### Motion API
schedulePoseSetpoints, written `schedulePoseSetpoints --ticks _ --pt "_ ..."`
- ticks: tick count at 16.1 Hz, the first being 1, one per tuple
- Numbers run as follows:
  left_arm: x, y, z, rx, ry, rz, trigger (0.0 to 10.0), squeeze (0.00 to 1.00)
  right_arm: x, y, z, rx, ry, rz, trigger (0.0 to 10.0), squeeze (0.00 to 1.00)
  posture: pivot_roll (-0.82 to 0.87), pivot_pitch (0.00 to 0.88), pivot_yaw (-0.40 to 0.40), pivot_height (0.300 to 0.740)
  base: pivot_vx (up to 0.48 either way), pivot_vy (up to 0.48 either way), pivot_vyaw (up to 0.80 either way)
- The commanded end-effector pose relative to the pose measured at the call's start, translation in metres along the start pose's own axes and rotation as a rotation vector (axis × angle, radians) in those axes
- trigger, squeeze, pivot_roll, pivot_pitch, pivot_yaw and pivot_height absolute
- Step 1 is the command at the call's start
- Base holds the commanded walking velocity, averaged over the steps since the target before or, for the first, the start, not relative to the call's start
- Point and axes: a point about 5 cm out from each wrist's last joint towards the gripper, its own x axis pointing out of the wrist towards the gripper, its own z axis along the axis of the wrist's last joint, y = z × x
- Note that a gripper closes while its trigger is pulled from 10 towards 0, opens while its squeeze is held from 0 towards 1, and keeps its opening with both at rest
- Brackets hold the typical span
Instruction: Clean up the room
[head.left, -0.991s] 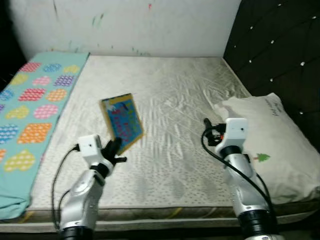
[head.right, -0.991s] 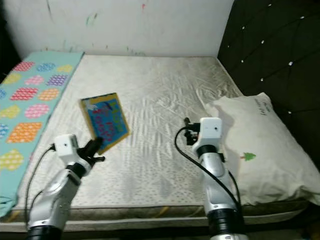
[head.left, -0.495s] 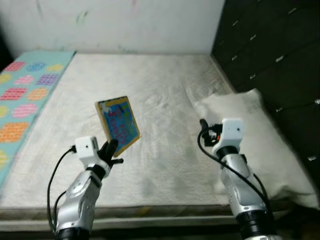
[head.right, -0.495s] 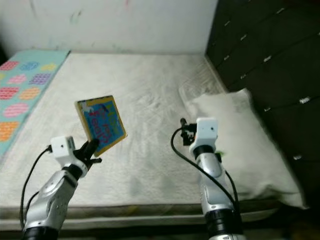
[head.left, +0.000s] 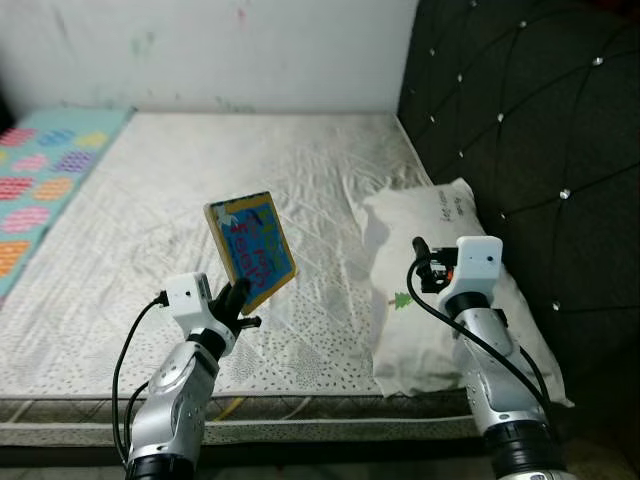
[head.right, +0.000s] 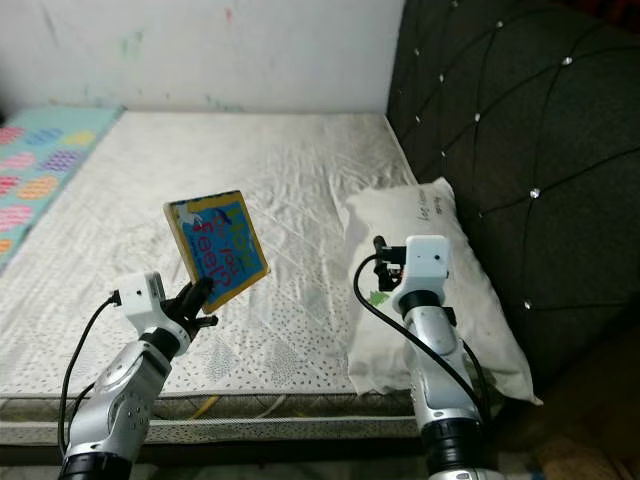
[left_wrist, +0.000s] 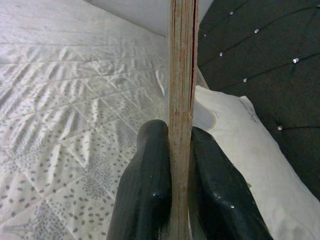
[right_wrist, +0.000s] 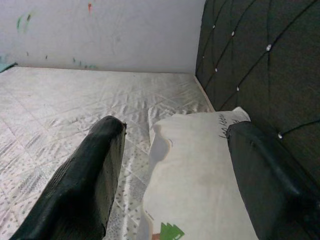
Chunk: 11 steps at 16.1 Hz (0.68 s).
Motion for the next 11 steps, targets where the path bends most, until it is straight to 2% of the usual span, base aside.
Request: schedulePoseSetpoints --ticks 1,6,11 --pt "0.0023 -0.0019 0.0115 0.002 -0.053 -0.011 10.0 0.00 0.0013 0.0034 0.0022 0.004 -0.006 0.012 10.0 0.00 -0.13 0.000 -0.010 0.740 0.000 0.000 0.00" --pt "0.0021 -0.0065 0.0122 -0.007 -0.063 -0.060 10.0 0.00 0.0008 0.0025 0.0020 0.001 -0.006 0.008 10.0 0.00 -0.14 0.000 -0.009 0.740 0.000 0.000 0.00" --pt "0.0014 -0.0069 0.0128 -0.010 -0.068 -0.072 10.0 0.00 0.0010 0.0024 0.0019 0.004 -0.006 0.008 10.0 0.00 -0.13 0.000 -0.009 0.740 0.273 0.000 0.00"
